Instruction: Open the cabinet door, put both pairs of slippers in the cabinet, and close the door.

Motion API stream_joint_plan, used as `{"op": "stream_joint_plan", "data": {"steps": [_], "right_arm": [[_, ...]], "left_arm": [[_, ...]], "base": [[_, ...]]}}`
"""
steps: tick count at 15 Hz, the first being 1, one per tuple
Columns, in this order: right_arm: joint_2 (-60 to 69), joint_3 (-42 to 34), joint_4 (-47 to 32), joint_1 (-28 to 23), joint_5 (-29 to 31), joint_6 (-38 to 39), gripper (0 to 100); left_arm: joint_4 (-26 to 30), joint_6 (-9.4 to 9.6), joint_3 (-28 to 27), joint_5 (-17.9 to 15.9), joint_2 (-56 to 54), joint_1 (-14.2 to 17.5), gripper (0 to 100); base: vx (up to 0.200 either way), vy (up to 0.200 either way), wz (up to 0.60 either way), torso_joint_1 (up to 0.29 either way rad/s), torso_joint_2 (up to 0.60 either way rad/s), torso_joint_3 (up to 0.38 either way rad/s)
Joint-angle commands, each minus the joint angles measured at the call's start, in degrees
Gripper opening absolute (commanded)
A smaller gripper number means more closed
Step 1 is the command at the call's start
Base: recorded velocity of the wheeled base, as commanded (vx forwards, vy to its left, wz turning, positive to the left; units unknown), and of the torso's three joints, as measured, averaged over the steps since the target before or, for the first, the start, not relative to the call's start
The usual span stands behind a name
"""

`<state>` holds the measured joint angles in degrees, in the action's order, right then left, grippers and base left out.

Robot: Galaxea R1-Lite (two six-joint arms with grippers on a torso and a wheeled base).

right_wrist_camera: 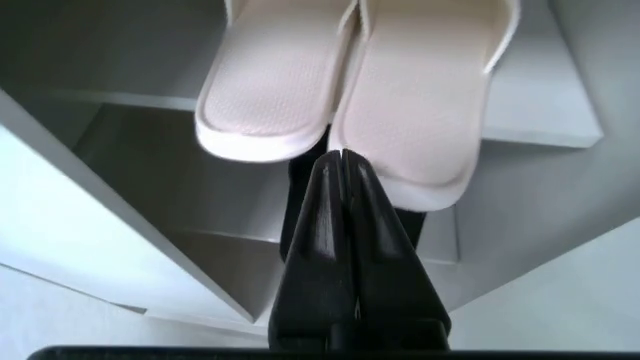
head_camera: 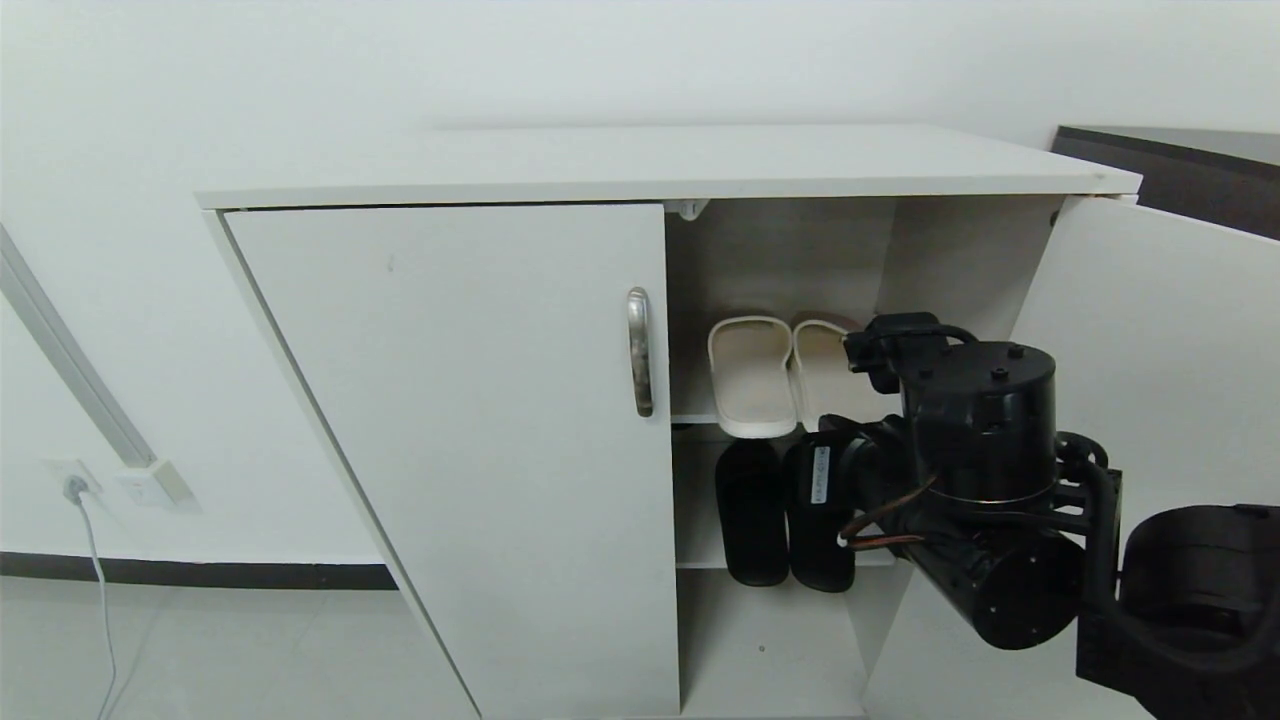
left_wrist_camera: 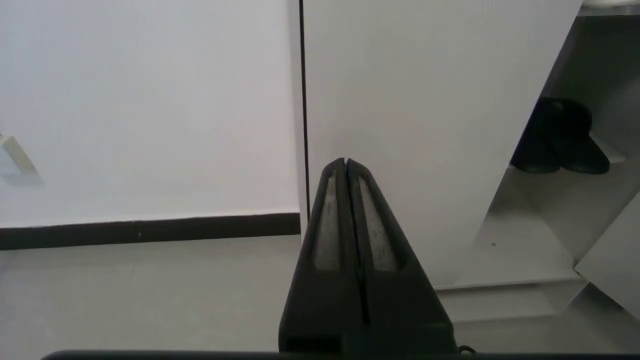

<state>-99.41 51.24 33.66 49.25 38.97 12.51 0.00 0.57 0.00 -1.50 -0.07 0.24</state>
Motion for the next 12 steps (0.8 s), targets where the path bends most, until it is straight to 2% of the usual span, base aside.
{"op": "stream_joint_plan", "data": {"steps": [1, 5, 12], "right_arm": [[-0.87, -0.08, 0.00, 0.32, 0.05, 0.06, 0], [-0.96, -0.44, 0.00, 0.85, 0.05, 0.06, 0], [-1.22, -0.96, 0.00, 1.11, 0.05, 0.24, 0]], "left_arm": [[0.00, -0.05, 0.00, 0.01, 0.07, 0.02, 0], [0.00, -0.05, 0.00, 0.01, 0.07, 0.02, 0], [0.00, -0.05, 0.00, 0.01, 0.07, 0.02, 0]], "base": [[0.000, 0.000, 0.00, 0.000, 0.00, 0.000], [0.000, 0.000, 0.00, 0.000, 0.00, 0.000], [-0.200, 0.000, 0.00, 0.005, 0.00, 0.001]]}}
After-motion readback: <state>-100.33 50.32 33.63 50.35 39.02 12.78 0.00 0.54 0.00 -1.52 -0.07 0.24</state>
